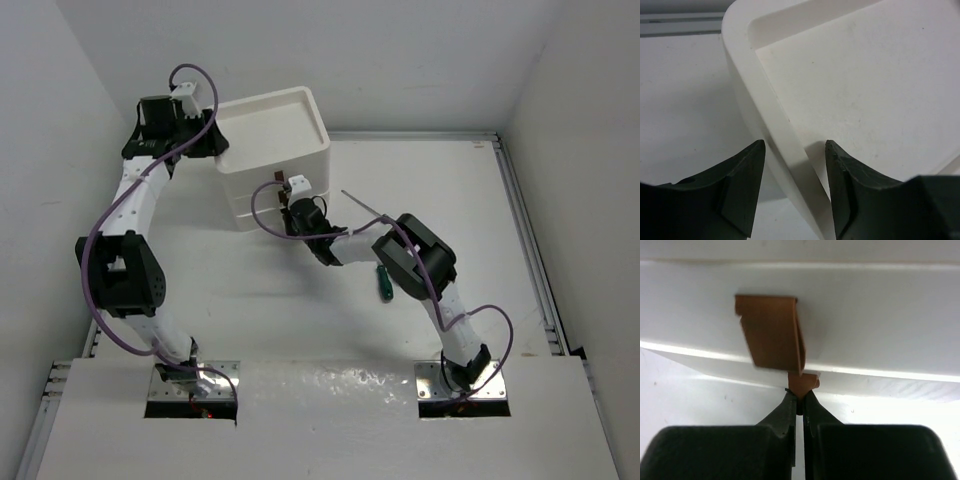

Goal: Sort the tools into containers

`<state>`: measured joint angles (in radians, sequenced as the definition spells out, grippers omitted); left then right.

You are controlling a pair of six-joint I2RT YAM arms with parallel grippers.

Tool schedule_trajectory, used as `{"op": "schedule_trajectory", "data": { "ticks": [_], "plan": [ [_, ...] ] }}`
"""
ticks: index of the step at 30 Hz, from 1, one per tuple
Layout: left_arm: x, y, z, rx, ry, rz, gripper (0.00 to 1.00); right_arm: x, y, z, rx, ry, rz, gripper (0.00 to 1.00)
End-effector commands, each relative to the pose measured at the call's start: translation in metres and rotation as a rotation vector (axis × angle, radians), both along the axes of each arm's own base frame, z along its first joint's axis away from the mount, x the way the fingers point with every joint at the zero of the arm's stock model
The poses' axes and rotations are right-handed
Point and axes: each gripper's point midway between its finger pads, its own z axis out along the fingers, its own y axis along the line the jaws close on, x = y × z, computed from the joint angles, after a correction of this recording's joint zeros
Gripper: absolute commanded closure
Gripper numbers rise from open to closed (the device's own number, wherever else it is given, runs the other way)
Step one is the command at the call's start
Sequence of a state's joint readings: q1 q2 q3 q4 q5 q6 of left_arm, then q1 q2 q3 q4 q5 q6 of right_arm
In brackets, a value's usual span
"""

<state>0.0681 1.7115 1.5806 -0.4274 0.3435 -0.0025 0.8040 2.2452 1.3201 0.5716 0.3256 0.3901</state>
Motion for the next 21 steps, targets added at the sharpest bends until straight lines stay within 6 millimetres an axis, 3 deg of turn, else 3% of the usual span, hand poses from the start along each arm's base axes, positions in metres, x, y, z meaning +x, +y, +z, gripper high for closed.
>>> {"op": "schedule_trajectory", "data": {
  "ticks": [1,4,7,8,9,10,13,16,18,21],
  "plan": [
    [-0.023,-0.009,-0.061,0.004,0.228,-0.018,0.52,0.009,0.0,0.071,0.095,-0.141,0.012,1.0],
    [-0.019,-0.012,-0.066,-0.028,0.241,0.004,0.52,-0.003,-0.006,0.063,0.081,-0.122,0.031,1.0],
    [-0.019,-0.012,-0.072,-0.048,0.264,0.032,0.74,-0.013,-0.009,0.057,0.068,-0.112,0.069,1.0],
    [-0.017,-0.026,-0.068,-0.065,0.246,0.021,0.92,-0.018,-0.013,0.052,0.056,-0.103,0.076,1.0],
    [-0.02,-0.028,-0.071,-0.076,0.253,0.026,1.0,-0.02,-0.014,0.05,0.049,-0.101,0.084,1.0],
    [-0.021,-0.028,-0.071,-0.081,0.25,0.034,1.0,-0.022,-0.017,0.057,0.043,-0.117,0.092,1.0],
    [-0.023,-0.025,-0.065,-0.091,0.219,0.074,1.0,-0.041,-0.032,0.05,0.019,-0.098,0.108,1.0],
    [-0.023,-0.024,-0.058,-0.101,0.19,0.094,1.0,-0.061,-0.034,0.046,0.044,-0.056,0.146,1.0],
    [-0.021,-0.022,-0.052,-0.106,0.168,0.113,1.0,-0.081,-0.038,0.038,0.027,-0.026,0.175,1.0],
    [-0.018,-0.022,-0.048,-0.109,0.156,0.121,1.0,-0.123,-0.028,0.034,-0.036,-0.037,0.272,1.0]
  ]
}}
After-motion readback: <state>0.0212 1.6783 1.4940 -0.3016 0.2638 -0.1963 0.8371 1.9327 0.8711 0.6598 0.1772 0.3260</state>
